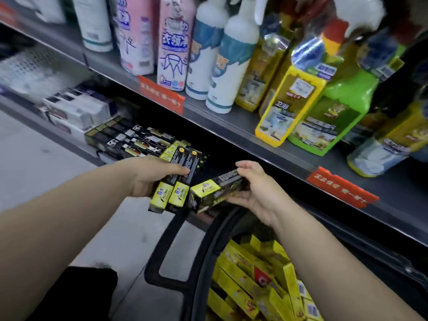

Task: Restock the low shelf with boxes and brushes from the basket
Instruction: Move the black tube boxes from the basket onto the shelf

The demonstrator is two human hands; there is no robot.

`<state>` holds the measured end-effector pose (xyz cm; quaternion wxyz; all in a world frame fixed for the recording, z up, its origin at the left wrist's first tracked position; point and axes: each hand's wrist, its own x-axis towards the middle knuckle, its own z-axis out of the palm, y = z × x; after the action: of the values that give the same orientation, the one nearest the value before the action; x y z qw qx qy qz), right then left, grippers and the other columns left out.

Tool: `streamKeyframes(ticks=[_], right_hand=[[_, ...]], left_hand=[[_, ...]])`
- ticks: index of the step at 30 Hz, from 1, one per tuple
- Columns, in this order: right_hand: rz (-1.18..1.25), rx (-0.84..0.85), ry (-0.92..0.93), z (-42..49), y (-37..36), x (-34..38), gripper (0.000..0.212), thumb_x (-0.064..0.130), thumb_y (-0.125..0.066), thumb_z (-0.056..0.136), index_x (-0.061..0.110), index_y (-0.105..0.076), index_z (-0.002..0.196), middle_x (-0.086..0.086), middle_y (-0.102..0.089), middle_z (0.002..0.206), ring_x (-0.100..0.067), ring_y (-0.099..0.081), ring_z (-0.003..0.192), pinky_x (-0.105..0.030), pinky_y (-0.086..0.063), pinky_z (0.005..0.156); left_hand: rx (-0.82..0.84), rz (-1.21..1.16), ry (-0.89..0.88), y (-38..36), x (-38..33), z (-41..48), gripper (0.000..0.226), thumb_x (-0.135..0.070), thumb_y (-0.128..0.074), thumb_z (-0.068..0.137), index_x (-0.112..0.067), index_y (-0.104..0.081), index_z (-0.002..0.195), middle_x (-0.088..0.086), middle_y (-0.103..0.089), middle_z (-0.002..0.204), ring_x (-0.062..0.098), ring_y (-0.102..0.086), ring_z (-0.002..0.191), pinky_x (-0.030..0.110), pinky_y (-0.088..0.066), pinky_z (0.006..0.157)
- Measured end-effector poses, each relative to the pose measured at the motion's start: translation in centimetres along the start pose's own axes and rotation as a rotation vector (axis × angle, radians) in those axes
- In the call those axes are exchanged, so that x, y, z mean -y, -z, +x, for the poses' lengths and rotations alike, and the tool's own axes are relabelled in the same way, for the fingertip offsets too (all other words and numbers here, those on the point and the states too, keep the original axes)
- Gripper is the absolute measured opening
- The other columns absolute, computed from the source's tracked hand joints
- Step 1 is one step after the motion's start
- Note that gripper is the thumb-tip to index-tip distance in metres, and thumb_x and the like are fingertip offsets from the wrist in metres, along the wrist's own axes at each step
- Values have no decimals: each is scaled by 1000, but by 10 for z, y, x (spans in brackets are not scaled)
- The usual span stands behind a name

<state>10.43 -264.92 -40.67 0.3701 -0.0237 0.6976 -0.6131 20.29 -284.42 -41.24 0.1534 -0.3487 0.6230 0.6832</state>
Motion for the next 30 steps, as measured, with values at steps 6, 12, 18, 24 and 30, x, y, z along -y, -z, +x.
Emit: streamKeyframes(ticks=[6,12,18,24,30], right_hand=[[-33,-69,-1,65,-35,-5,17,27,-60,91,11,-54,91,-7,-64,86,-13,-65,72,-23,-56,54],[-22,-172,-39,109,-33,-4,23,22,-69,84,3,-57,83,-7,-64,78,-9,-65,66,-24,-58,63],[-286,-363,32,163,-30,-3,37,49,-62,84,16,-60,101,2,-57,100,-13,-53,88,-27,-43,84],[-564,-327,167,227,-48,-4,55,35,-58,91,7,-45,137,-12,-49,139,-29,-46,127,-35,-34,106],[-848,-219,241,278,-45,-16,34,13,-56,93,4,-52,125,-17,-56,126,-31,-53,115,-34,-41,95]], left_hand=[[-127,-203,64,45,25,50,47,-26,-62,88,4,-49,123,19,-67,94,32,-64,81,43,-54,67],[-264,-355,53,56,40,72,42,-23,-64,88,1,-49,119,21,-65,97,31,-63,71,39,-52,52],[-264,-459,-93,46,36,91,15,-16,-67,84,-10,-56,92,16,-67,91,30,-64,78,45,-54,73],[-249,-538,-136,53,35,124,17,-20,-70,82,-13,-57,90,16,-68,97,35,-66,91,56,-52,83],[-265,-554,-143,52,41,158,30,-27,-71,81,-14,-59,105,13,-68,100,33,-65,94,53,-53,83]])
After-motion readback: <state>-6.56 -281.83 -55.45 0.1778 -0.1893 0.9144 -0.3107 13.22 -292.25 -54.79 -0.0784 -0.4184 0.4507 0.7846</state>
